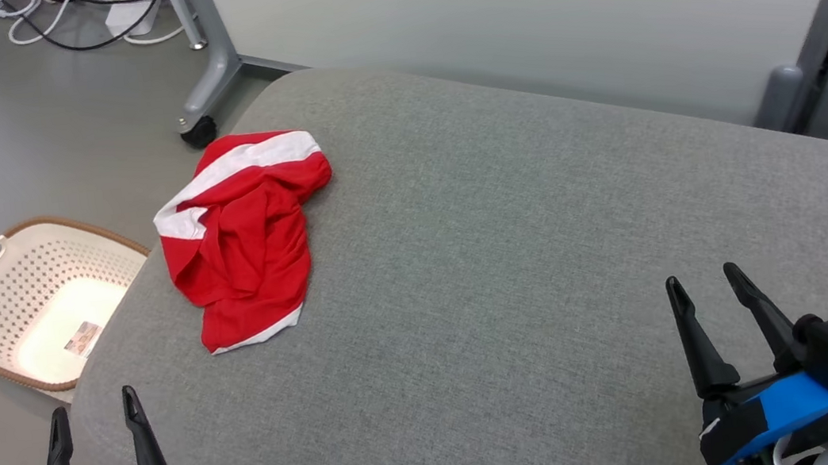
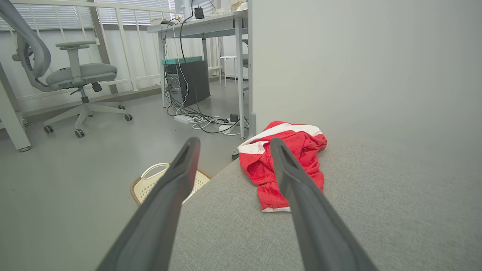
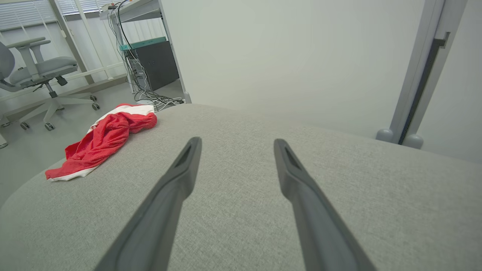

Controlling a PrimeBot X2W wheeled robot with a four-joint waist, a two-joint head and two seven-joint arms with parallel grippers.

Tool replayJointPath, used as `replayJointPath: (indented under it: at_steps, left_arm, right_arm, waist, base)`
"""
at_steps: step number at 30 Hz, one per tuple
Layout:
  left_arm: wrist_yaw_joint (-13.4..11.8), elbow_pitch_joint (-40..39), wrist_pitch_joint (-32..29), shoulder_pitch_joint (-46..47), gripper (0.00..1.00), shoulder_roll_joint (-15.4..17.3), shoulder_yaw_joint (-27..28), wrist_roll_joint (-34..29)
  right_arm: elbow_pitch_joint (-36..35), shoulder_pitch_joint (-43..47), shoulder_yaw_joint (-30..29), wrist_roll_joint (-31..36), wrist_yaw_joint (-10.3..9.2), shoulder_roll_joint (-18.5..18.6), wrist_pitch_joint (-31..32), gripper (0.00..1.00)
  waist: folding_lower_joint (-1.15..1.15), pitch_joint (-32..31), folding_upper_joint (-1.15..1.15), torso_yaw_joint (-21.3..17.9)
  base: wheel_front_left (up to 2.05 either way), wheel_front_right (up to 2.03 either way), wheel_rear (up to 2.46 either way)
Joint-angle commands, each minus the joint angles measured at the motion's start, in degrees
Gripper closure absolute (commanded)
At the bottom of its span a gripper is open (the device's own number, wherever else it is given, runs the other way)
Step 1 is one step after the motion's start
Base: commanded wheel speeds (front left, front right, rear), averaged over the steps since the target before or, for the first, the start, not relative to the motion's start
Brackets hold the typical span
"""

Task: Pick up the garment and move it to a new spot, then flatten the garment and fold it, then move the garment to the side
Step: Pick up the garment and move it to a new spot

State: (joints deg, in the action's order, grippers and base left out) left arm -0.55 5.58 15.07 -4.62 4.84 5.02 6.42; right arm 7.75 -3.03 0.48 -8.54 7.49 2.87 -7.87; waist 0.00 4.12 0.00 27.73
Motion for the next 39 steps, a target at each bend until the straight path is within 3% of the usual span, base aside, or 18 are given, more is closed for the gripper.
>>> replayJointPath:
  at_steps: [1, 12, 21, 39]
  left_arm:
    - [-0.3, -0.3, 0.1, -0.5, 0.00, 0.2, 0.2, 0.1]
    - [-1.3, -2.1, 0.1, -1.8, 0.00, 0.3, 2.3, 1.4]
    - [0.2, 0.1, 0.1, 4.2, 0.00, 2.4, 2.7, 2.5]
    - [3.8, 15.6, 0.1, 32.7, 0.00, 14.1, 8.9, 8.4]
  right_arm:
    - [0.0, 0.0, 0.0, 0.3, 0.00, 0.0, 0.0, 0.00]
    - [1.2, -2.6, 1.8, 0.6, 0.00, 0.1, 0.4, 0.00]
    - [-0.3, -1.5, -0.2, 1.2, 0.00, 0.6, 0.6, 0.00]
    - [-12.2, -7.2, -6.2, 4.8, 0.00, 5.8, 4.8, 0.00]
  waist:
    - [0.00, 0.8, 0.00, 1.5]
    - [0.00, 1.7, 0.00, 2.0]
    - [0.00, 2.8, 0.00, -0.4]
    - [0.00, 17.8, 0.00, -12.3]
  base:
    - [0.00, 0.00, 0.00]
    - [0.00, 0.00, 0.00]
    - [0.00, 0.00, 0.00]
    - [0.00, 0.00, 0.00]
